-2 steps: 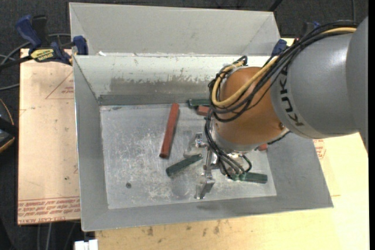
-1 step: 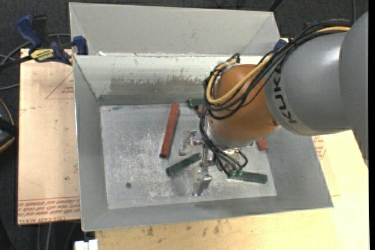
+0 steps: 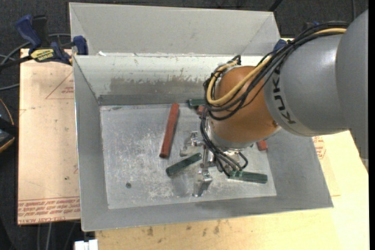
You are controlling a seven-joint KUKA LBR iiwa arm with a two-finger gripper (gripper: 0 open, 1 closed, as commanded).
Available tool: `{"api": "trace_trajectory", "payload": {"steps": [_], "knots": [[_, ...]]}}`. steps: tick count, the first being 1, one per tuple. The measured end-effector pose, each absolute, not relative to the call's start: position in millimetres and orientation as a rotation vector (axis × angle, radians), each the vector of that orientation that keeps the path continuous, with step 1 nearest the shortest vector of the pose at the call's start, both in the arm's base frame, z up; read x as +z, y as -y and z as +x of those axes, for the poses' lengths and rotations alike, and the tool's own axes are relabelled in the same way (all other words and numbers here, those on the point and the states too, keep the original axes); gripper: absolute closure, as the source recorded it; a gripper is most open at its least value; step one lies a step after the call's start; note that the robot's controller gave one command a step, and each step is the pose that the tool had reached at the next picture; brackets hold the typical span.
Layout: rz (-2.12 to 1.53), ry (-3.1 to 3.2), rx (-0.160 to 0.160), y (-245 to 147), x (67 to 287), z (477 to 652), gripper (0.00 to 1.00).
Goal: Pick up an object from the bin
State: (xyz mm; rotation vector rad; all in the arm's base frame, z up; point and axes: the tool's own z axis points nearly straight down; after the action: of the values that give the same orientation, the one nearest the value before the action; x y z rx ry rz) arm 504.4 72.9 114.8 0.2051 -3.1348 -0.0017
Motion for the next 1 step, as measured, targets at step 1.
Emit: {"api": "trace_trajectory", "payload": {"steps": [1], "knots": [[0.084, 3.15, -0.005, -69.0, 78.2, 492.5, 0.0]]}}
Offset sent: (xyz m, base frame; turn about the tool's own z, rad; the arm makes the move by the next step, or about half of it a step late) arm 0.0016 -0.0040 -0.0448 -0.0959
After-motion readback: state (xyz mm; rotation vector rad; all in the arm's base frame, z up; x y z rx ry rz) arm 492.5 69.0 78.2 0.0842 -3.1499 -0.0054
